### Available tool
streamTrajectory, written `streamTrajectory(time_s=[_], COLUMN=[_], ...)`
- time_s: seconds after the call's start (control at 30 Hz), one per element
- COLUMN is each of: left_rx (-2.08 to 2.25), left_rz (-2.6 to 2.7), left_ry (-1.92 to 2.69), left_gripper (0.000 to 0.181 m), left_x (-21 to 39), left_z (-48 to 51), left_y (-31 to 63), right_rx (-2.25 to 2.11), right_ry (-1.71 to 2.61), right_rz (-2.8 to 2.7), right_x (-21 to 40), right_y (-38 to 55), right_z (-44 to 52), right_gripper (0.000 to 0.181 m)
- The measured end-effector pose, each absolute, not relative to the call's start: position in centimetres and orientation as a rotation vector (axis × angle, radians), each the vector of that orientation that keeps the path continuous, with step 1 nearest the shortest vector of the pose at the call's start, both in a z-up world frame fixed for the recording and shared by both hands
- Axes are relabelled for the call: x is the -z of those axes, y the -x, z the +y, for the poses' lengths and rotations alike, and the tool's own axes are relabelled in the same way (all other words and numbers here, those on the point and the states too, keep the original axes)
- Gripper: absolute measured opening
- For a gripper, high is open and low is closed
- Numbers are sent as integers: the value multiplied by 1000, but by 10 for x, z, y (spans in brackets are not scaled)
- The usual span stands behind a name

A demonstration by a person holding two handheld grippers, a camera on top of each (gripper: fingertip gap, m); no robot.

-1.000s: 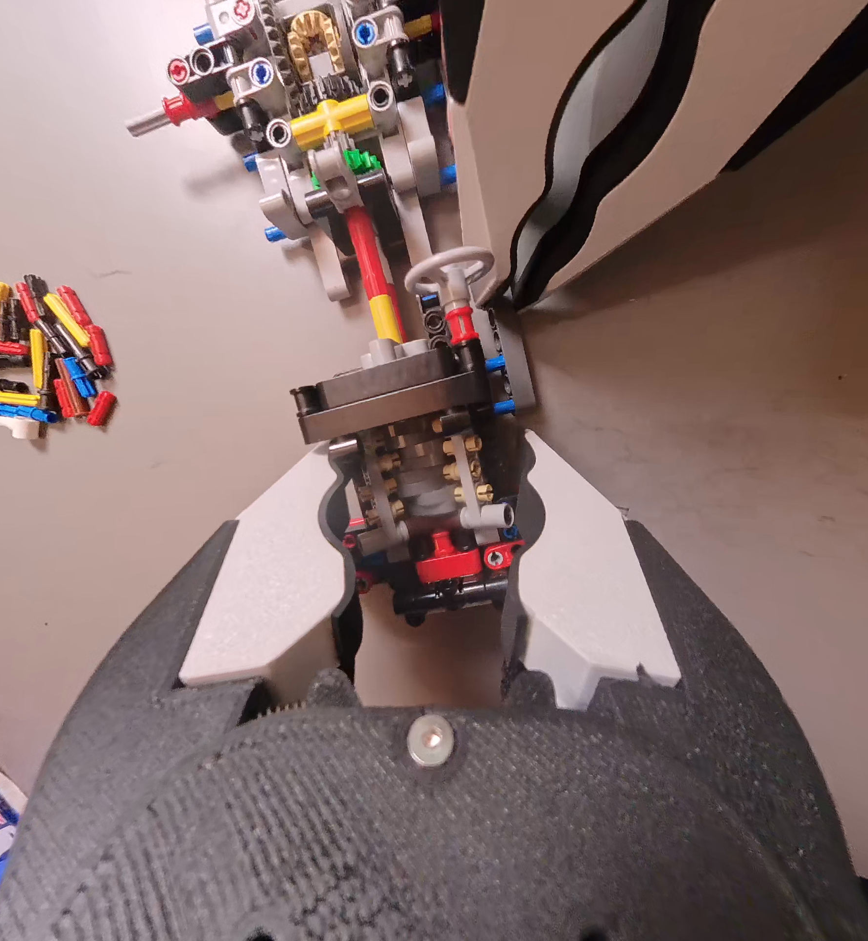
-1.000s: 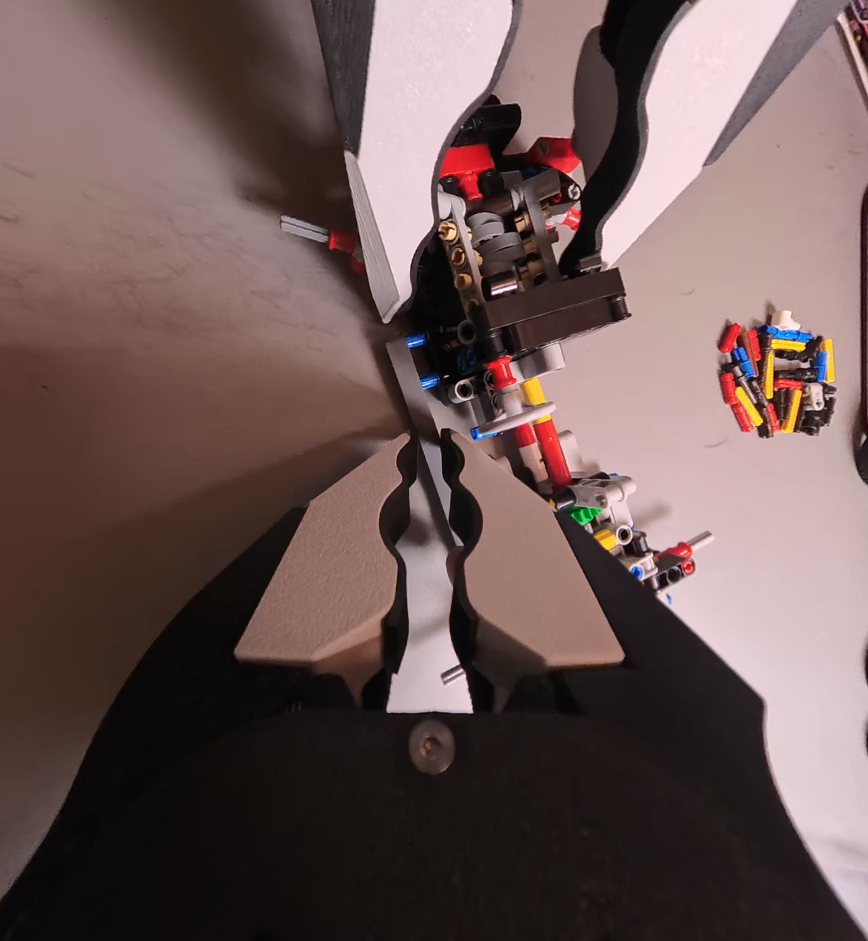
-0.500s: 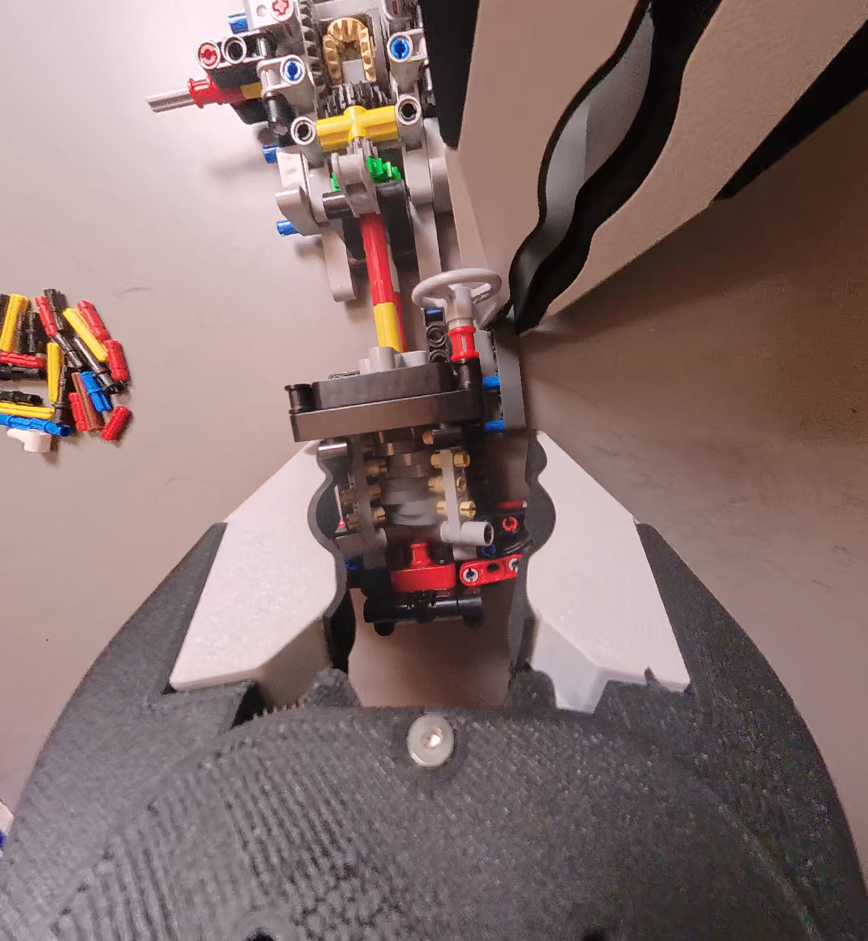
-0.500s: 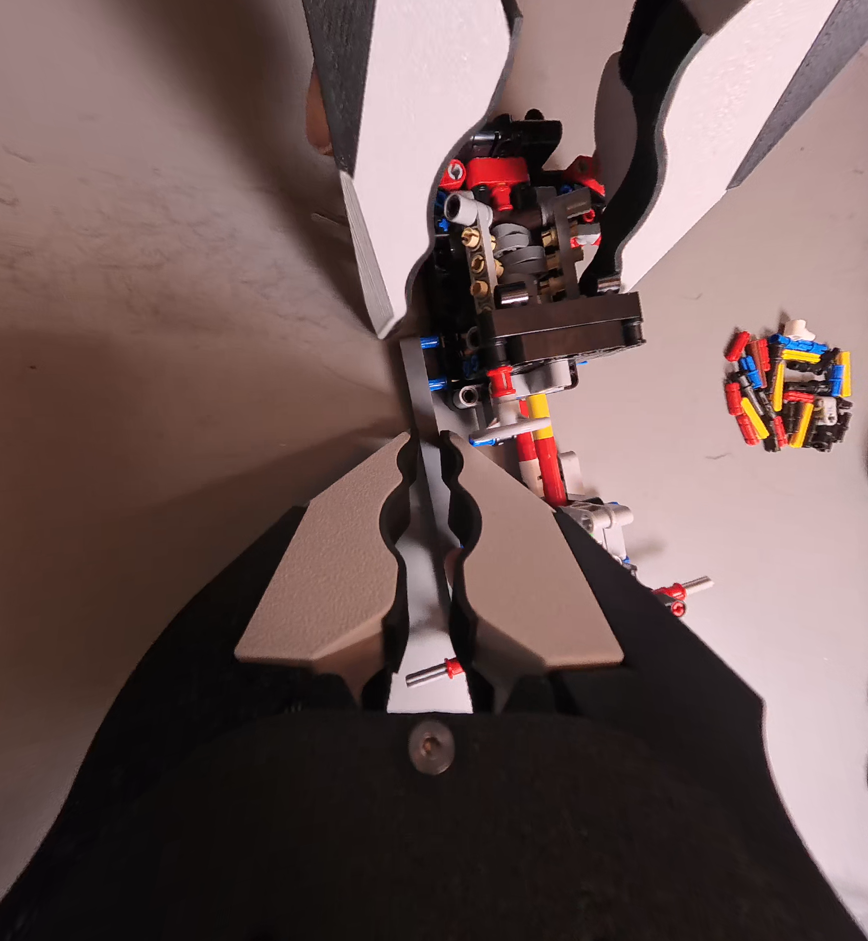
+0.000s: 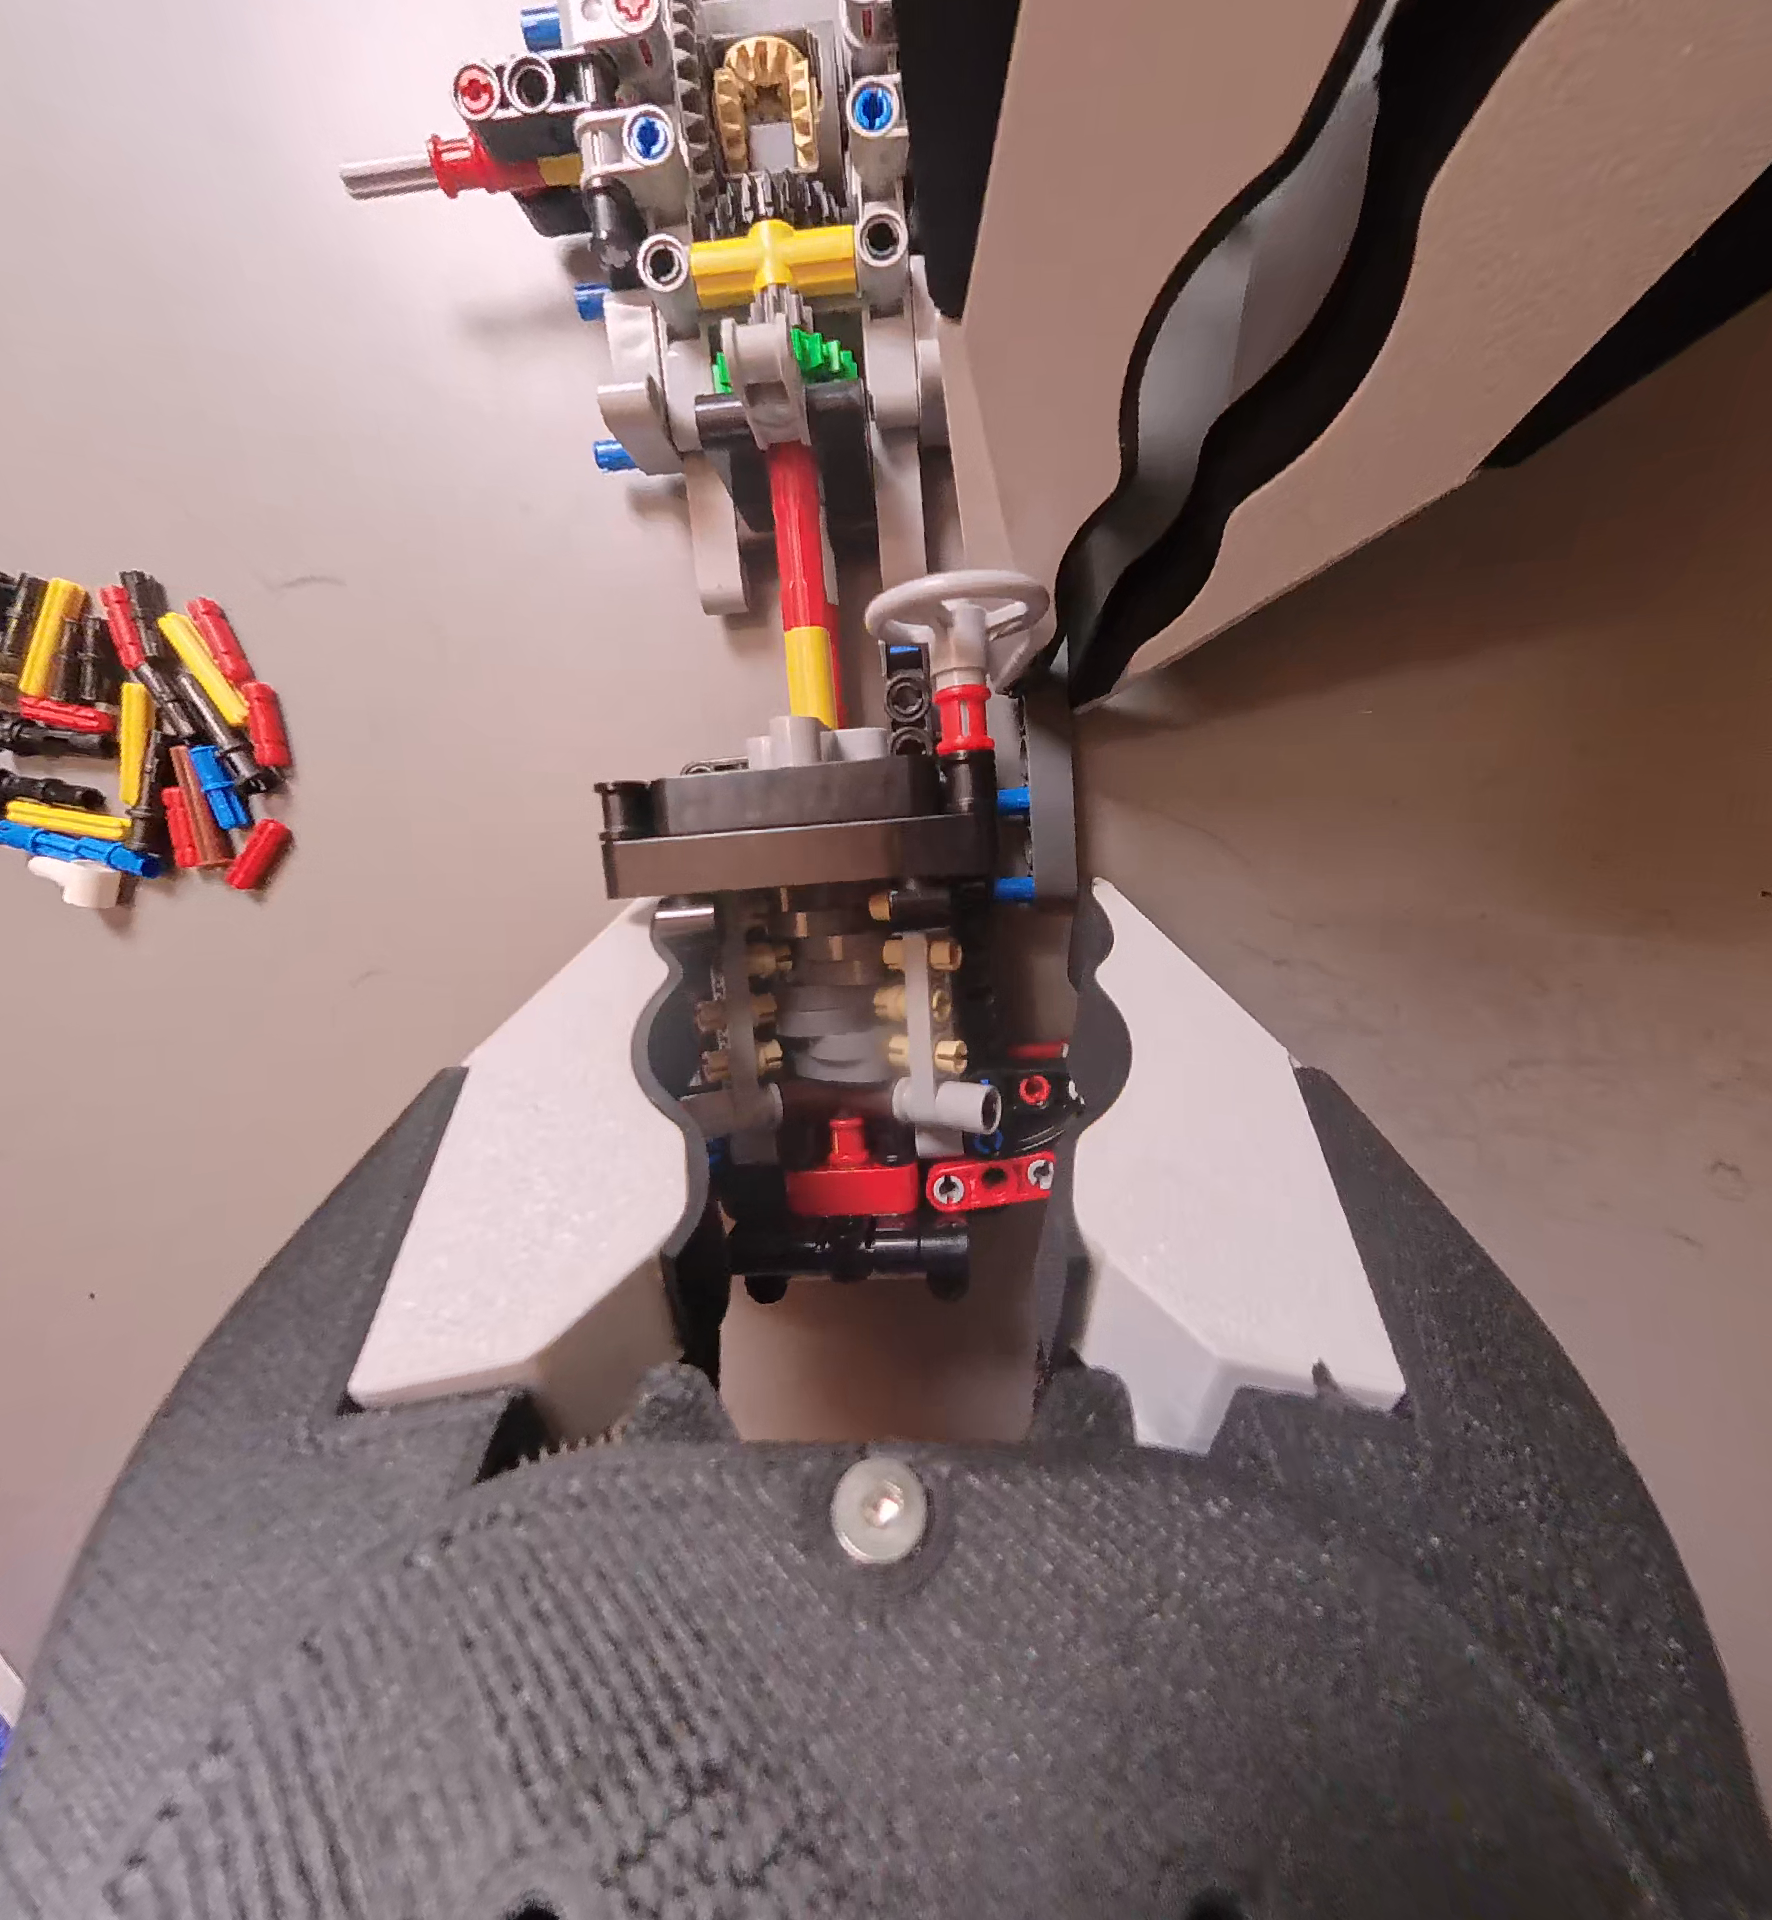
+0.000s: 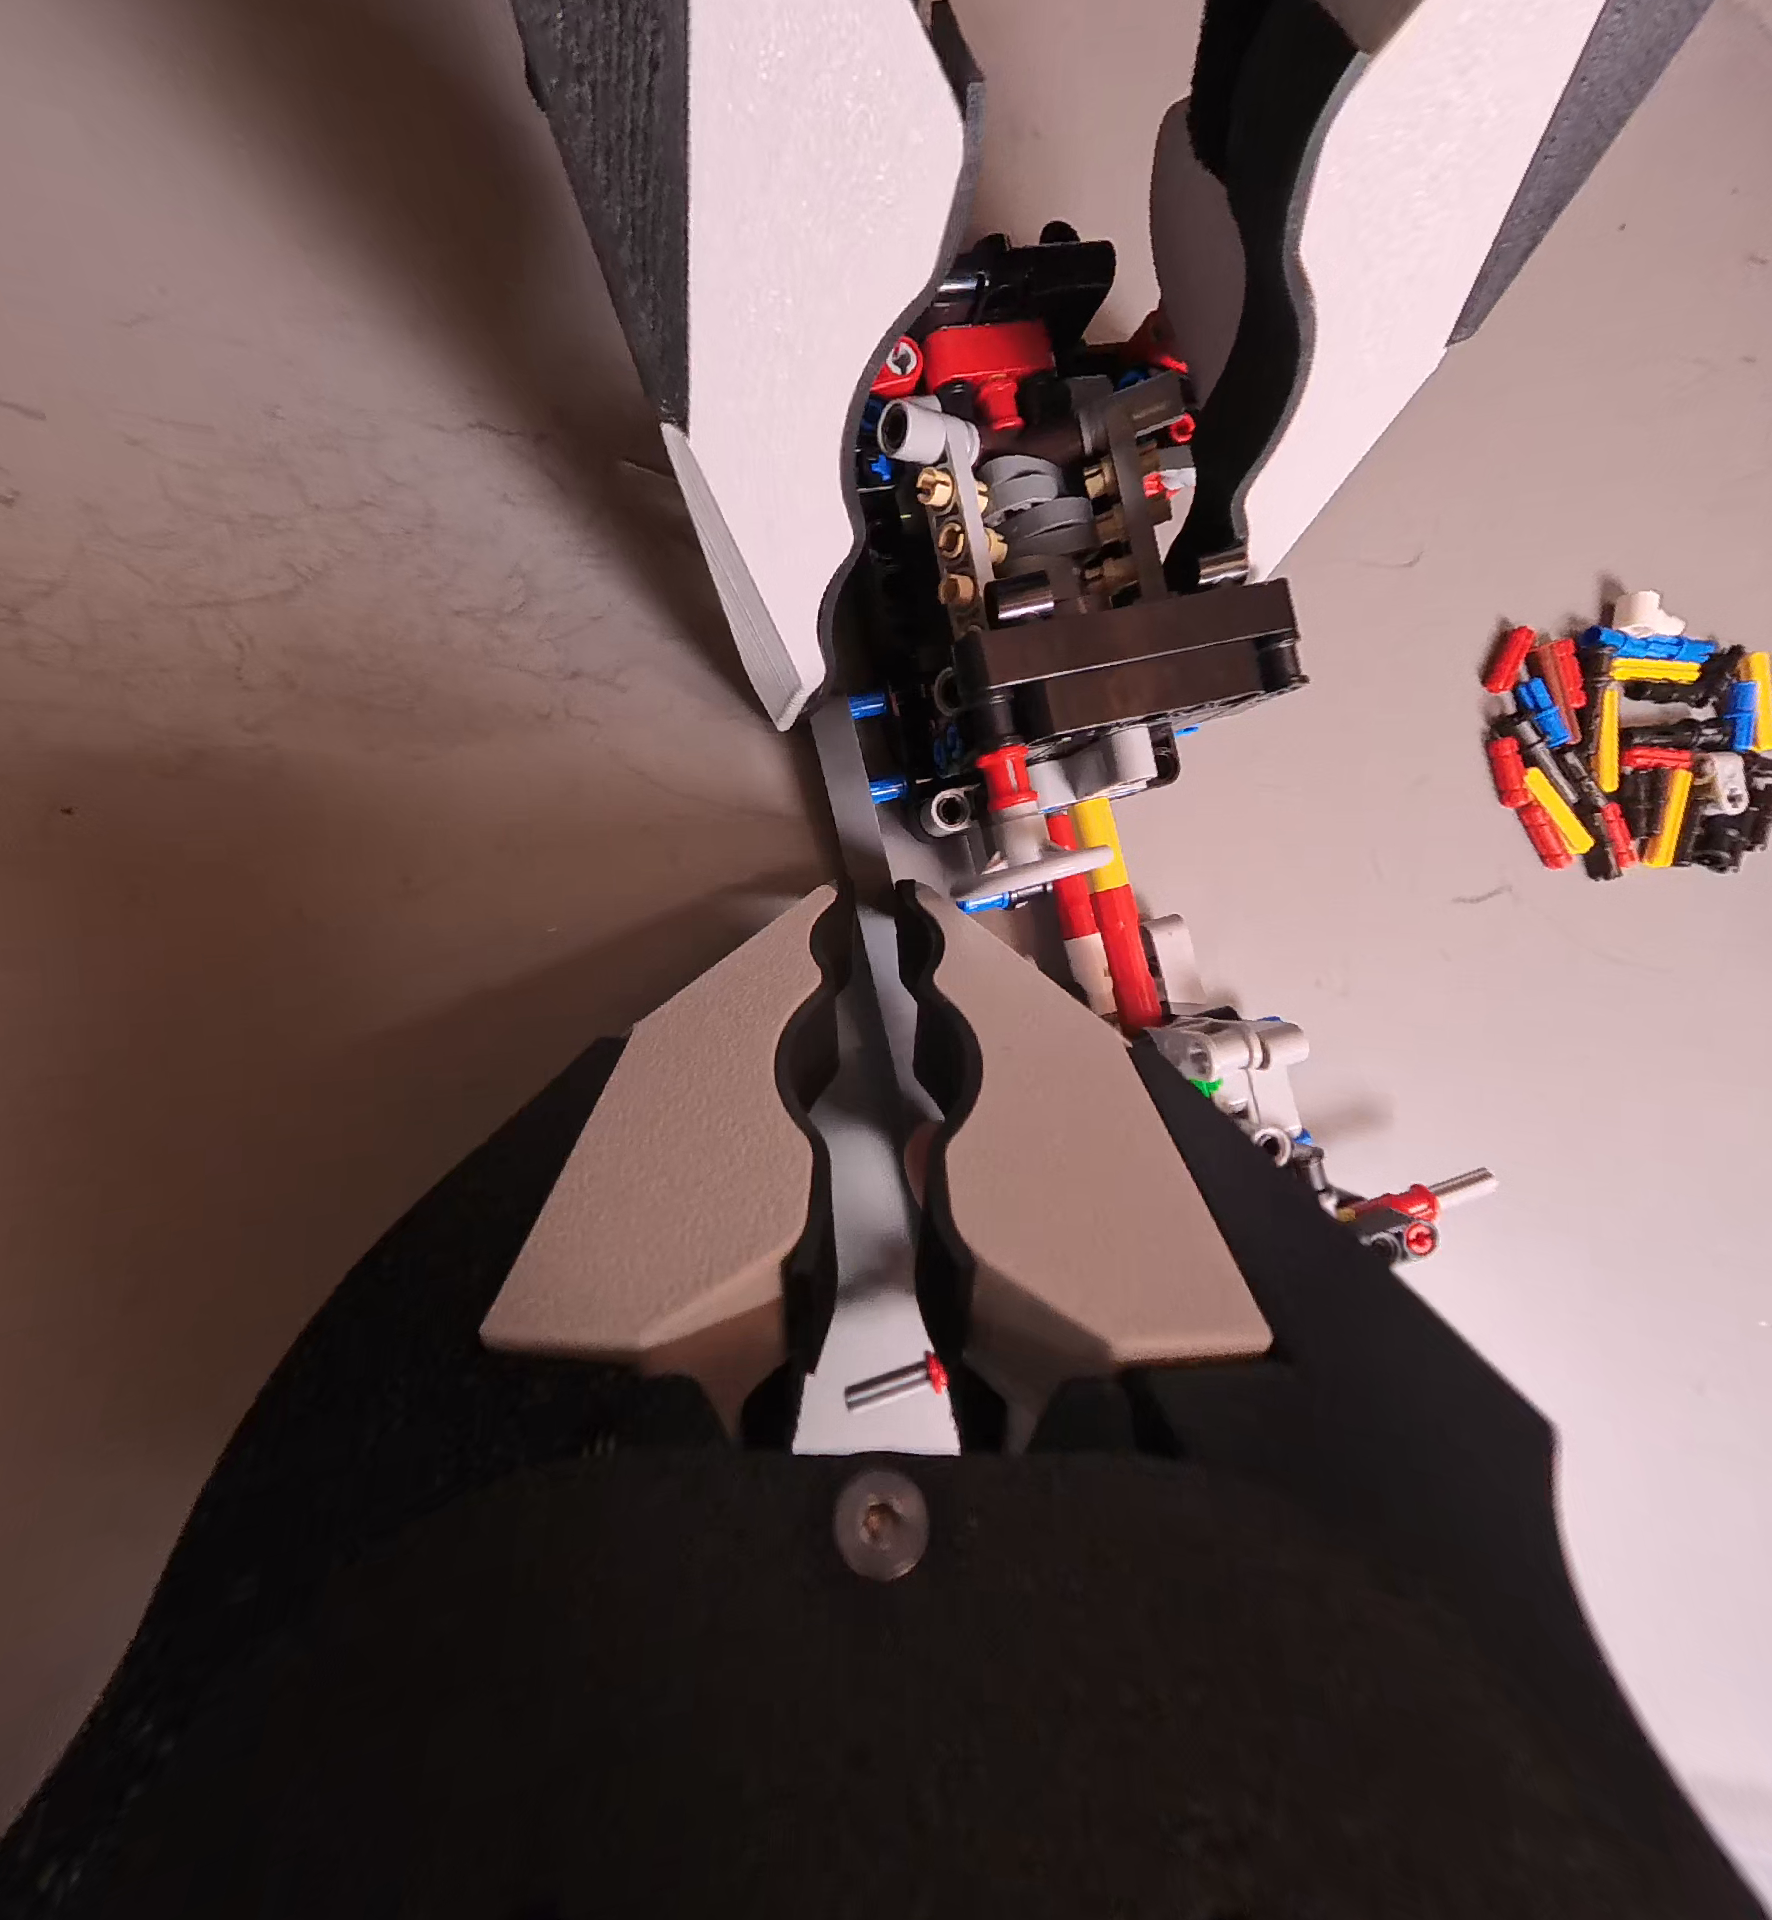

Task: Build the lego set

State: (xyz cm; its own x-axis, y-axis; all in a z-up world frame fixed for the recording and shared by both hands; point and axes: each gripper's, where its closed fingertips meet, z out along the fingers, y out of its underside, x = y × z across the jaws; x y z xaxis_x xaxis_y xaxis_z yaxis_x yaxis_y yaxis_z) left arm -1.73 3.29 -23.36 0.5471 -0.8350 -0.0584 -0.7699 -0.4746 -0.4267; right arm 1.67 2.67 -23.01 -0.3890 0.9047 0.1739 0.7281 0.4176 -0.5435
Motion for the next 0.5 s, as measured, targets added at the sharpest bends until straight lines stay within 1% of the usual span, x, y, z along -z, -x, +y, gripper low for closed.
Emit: streamTrajectory(time_s=[0.5], left_rx=[208], left_rz=[1338], left_ry=[2382], left_gripper=[70], left_x=[234], left_z=[36], left_y=[21], right_rx=[-509], right_ry=[1373], right_rz=[-2175], right_x=[230], right_y=[-12], right_z=[30], right_gripper=[4])
